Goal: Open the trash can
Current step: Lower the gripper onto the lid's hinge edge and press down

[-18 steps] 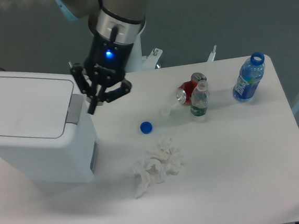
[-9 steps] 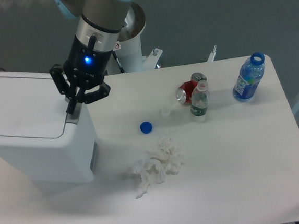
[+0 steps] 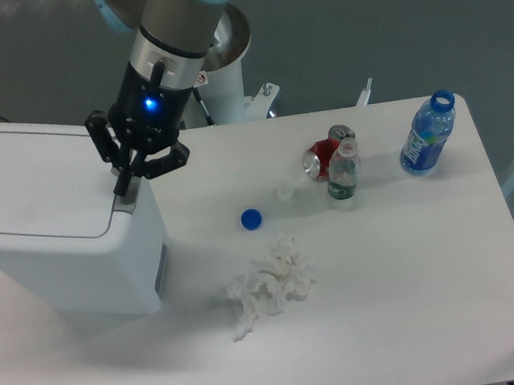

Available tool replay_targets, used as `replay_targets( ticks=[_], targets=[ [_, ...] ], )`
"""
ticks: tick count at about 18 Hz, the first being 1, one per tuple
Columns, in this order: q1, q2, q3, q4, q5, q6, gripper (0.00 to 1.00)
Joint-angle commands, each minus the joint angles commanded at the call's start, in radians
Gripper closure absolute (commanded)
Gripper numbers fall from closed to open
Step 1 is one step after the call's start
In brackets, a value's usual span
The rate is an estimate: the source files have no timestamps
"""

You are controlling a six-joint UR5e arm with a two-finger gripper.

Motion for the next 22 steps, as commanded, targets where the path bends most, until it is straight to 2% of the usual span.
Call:
replay_targets(
  ticks=[22],
  targets=[
    [0.014,0.002,-0.025,-0.003,0.006,0.018,1.0]
  ],
)
